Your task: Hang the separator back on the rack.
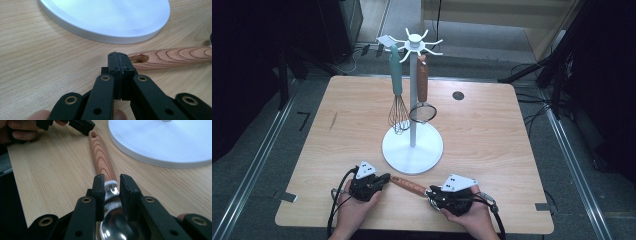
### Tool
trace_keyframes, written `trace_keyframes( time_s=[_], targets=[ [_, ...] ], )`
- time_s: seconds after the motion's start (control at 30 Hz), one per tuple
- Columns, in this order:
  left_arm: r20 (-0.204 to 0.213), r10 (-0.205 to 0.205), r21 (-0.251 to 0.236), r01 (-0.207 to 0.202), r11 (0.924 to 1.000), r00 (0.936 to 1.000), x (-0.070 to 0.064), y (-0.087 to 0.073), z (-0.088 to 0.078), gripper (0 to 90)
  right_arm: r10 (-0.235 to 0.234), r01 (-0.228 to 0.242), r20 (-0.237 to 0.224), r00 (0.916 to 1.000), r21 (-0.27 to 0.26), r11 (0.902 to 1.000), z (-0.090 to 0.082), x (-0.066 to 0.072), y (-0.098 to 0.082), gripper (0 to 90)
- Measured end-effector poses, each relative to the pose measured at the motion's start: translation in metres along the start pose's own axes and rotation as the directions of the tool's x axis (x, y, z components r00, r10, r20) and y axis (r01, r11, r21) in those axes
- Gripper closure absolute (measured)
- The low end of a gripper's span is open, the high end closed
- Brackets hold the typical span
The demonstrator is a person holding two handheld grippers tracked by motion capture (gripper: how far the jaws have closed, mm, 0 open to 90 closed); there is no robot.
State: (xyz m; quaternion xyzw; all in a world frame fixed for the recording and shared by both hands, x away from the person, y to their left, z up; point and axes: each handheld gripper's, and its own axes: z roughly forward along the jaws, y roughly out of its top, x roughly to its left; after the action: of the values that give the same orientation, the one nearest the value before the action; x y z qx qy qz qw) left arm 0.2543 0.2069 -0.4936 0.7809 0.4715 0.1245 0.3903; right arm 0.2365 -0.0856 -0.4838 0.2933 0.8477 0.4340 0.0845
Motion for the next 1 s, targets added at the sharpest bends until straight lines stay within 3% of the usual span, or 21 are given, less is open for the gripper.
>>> trace_keyframes(
  time_s=[0.2, 0.43, 0.77, 1.0],
  targets=[
    [0.003, 0.002, -0.008, -0.002, 1.0000, 1.0000, -0.001, 0.000, 0.000, 89.7, -0.053, 0.053, 0.010, 0.9985, 0.048, 0.9975, 0.015, 0.005, 0.009, 65.4],
    [0.005, -0.007, -0.035, 0.007, 0.9993, 1.0000, 0.005, -0.002, -0.006, 83.1, -0.103, 0.101, 0.015, 0.9945, 0.102, 0.9896, 0.027, 0.006, 0.007, 68.9],
    [-0.025, -0.051, -0.080, 0.049, 0.9956, 0.9984, 0.029, -0.004, -0.022, 80.2, -0.105, 0.105, -0.008, 0.9944, 0.095, 0.9899, 0.016, 0.001, -0.001, 70.5],
    [-0.060, -0.099, -0.145, 0.089, 0.9854, 0.9933, 0.056, -0.008, -0.042, 77.1, -0.102, 0.099, 0.018, 0.9947, 0.103, 0.9898, -0.003, -0.009, -0.014, 70.5]
  ],
)
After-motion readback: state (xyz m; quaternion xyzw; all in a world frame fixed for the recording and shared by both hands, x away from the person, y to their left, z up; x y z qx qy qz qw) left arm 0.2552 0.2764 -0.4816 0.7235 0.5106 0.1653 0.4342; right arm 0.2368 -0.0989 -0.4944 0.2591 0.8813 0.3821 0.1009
